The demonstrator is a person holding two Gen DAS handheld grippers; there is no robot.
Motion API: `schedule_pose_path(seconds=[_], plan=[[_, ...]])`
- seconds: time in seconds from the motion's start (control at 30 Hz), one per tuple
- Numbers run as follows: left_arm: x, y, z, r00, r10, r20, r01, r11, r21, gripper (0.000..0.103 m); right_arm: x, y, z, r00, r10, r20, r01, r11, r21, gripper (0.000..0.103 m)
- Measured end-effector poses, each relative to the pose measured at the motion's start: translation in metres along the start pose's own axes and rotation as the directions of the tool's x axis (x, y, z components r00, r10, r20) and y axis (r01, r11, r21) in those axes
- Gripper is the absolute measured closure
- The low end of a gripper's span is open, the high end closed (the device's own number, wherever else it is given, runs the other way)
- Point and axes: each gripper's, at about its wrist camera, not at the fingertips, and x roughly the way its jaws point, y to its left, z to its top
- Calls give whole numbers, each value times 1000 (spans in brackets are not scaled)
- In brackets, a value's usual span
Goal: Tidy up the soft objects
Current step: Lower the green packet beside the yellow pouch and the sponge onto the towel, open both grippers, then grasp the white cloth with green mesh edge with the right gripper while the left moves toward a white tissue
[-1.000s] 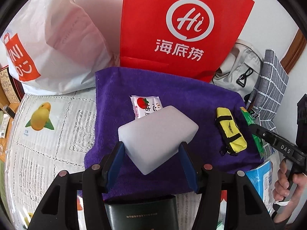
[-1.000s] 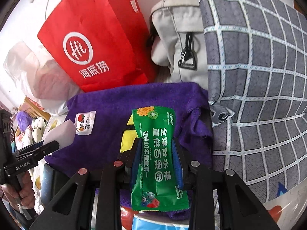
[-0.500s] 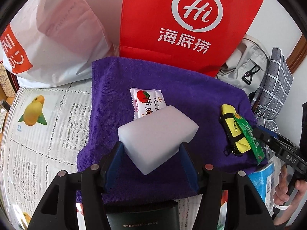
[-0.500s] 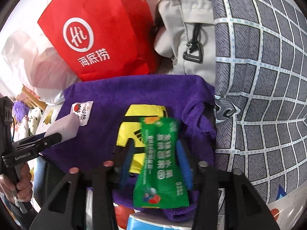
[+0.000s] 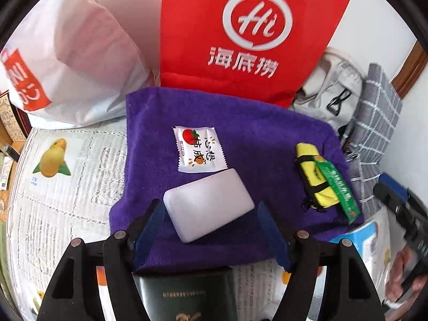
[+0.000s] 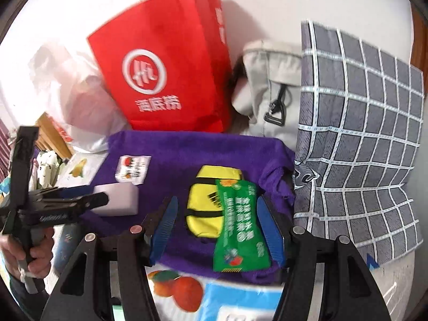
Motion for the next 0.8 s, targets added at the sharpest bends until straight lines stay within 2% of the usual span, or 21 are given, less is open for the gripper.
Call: schedule_pose_path(seconds=[0.2, 0.4, 0.63, 0.8], plan=[[-40, 1, -26, 998, -40, 41, 39, 999, 14, 32, -41, 24, -25, 1000, -7, 21, 7, 1000, -26, 41], [-74, 6, -62, 996, -41, 78, 41, 999, 10, 32, -81, 41, -85, 1000, 10, 18, -10, 1000, -8, 41], [-99, 8, -109, 995, -55, 81, 53, 998, 26, 32, -89, 67, -139, 994, 104, -43, -105, 994, -11, 41], [-112, 14, -146, 995, -62, 80, 60, 998, 25, 32, -85, 96, -167, 993, 100, -67, -105, 992, -72, 40]])
